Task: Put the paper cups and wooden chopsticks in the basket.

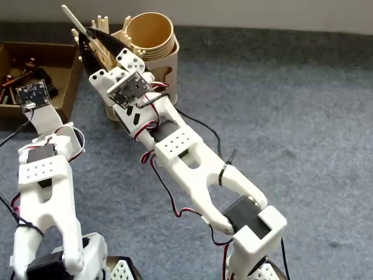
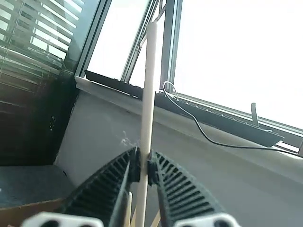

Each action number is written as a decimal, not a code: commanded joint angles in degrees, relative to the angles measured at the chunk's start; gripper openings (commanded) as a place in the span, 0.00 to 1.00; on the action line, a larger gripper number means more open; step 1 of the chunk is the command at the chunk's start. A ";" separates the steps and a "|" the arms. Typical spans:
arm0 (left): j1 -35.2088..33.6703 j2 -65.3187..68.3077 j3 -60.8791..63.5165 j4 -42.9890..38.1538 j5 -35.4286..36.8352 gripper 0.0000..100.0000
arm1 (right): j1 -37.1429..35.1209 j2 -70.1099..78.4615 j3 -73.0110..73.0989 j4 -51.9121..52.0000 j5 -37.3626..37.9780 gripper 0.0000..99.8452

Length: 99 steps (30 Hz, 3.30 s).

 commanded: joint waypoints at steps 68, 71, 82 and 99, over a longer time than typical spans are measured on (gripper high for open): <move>0.13 -28.62 -1.10 8.26 -0.26 0.00 | 17.19 -109.41 88.57 28.79 0.53 0.01; 1.36 -33.01 0.75 9.14 -0.35 0.00 | 20.18 -112.48 91.82 28.79 0.53 0.01; 6.46 -57.36 16.66 9.05 -4.40 0.00 | 28.18 -115.47 94.11 41.27 -1.67 0.01; 8.40 -76.70 37.85 9.14 -10.02 0.00 | 36.97 -115.47 94.11 74.24 -17.58 0.01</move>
